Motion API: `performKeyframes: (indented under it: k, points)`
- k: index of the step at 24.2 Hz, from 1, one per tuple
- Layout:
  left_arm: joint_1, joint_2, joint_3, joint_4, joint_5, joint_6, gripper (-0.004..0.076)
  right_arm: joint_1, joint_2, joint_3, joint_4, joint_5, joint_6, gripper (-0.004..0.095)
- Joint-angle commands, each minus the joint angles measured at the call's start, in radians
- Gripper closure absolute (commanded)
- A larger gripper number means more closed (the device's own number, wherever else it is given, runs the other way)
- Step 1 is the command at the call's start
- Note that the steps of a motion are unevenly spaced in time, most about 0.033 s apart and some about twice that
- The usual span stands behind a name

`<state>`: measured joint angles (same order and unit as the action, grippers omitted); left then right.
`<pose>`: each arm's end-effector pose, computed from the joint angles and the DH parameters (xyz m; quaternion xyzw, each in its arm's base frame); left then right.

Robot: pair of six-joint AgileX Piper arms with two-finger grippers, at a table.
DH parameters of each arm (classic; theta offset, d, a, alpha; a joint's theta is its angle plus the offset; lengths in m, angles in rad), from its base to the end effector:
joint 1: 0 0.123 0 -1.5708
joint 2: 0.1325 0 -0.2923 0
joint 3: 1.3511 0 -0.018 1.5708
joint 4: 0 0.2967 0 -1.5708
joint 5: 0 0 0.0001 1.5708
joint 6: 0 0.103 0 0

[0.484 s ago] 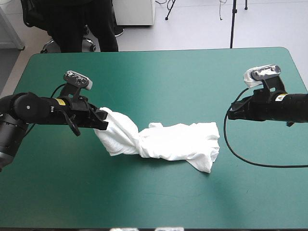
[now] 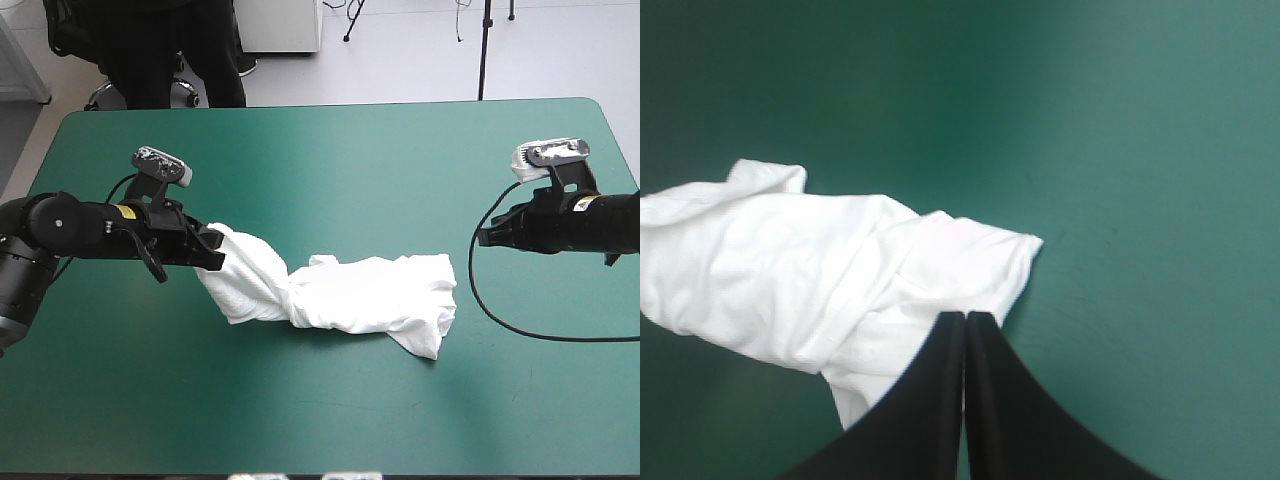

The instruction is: Fold the cloth

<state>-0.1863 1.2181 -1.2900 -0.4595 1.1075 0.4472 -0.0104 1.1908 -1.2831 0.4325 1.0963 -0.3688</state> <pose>0.2722 -0.0929 0.3987 0.2559 0.8916 -0.1844 0.3249 0.2786 0.0355 0.4036 -0.1338 0.9158 0.1493 0.3481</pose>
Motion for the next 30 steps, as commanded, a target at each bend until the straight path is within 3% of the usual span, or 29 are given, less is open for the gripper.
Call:
performKeyframes:
  k: [1,5,8,17,20,24,30]
  points:
    - [-0.003,-0.025,-0.034,-0.041,-0.049,-0.006,0.0733,0.001,0.025,-0.032,-0.012,-0.008,0.021,0.0799]
    - [-0.003,-0.025,-0.034,-0.041,-0.049,-0.006,0.0733,0.001,0.081,-0.034,0.032,-0.012,0.021,0.0551]
    - [-0.003,-0.025,-0.034,-0.041,-0.049,-0.006,0.0733,0.001,0.134,-0.040,0.022,-0.003,0.036,0.0440]
    - [-0.003,-0.025,-0.034,-0.041,-0.049,-0.008,0.0733,0.017,0.281,-0.040,0.009,-0.041,0.017,0.0430]
    - [-0.003,-0.025,-0.034,-0.041,-0.047,-0.008,0.0733,0.121,0.353,-0.043,-0.109,-0.135,0.060,0.0432]
    - [-0.003,-0.025,-0.034,-0.037,-0.039,-0.010,0.0733,0.203,0.455,-0.084,-0.220,-0.142,0.124,0.0429]
    - [-0.003,-0.025,-0.034,-0.036,-0.039,-0.012,0.0733,0.213,0.579,-0.108,-0.247,-0.145,0.140,0.0429]
